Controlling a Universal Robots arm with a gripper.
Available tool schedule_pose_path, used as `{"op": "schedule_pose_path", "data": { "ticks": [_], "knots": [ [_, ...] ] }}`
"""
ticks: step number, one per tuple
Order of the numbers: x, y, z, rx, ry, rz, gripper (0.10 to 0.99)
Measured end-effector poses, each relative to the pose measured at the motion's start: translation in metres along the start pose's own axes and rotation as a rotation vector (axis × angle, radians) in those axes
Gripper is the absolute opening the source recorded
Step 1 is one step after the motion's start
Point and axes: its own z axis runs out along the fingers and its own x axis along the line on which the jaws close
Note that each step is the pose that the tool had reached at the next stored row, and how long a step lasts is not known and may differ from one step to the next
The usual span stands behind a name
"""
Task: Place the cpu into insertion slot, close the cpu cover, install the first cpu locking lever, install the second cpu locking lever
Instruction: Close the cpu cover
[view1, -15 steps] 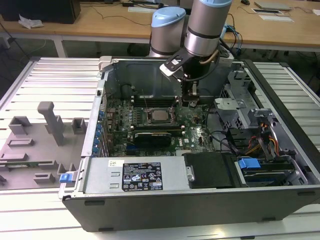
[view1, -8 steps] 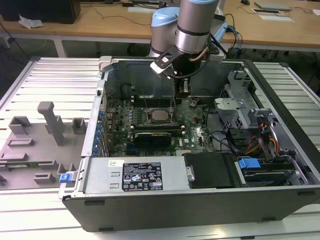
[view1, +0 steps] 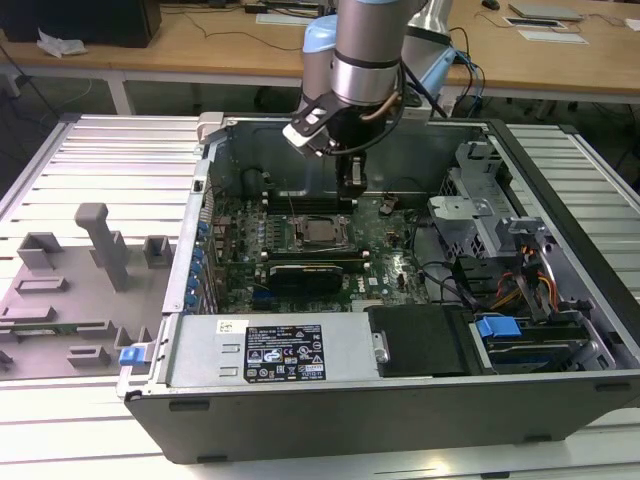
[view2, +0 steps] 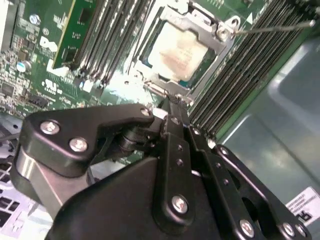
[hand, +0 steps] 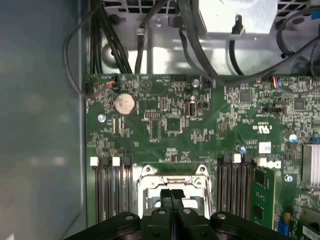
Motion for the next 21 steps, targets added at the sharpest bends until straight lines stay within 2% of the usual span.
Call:
{"op": "schedule_pose_path", "data": {
  "ticks": [4, 7, 10, 17, 21],
  "knots": [
    [-0.0006, -0.0102, 0.0008, -0.012, -0.0037, -0.001, 0.106],
    [-0.0058, -0.0226, 0.0024, -0.022, -0.0039, -0.002, 0.106],
    [-0.0107, -0.0288, 0.0036, -0.025, -0.0038, -0.003, 0.106],
    [-0.0116, -0.0307, 0.0040, -0.026, -0.0040, -0.014, 0.106],
    [-0.0116, -0.0307, 0.0043, -0.029, -0.0042, -0.117, 0.106]
  ]
}}
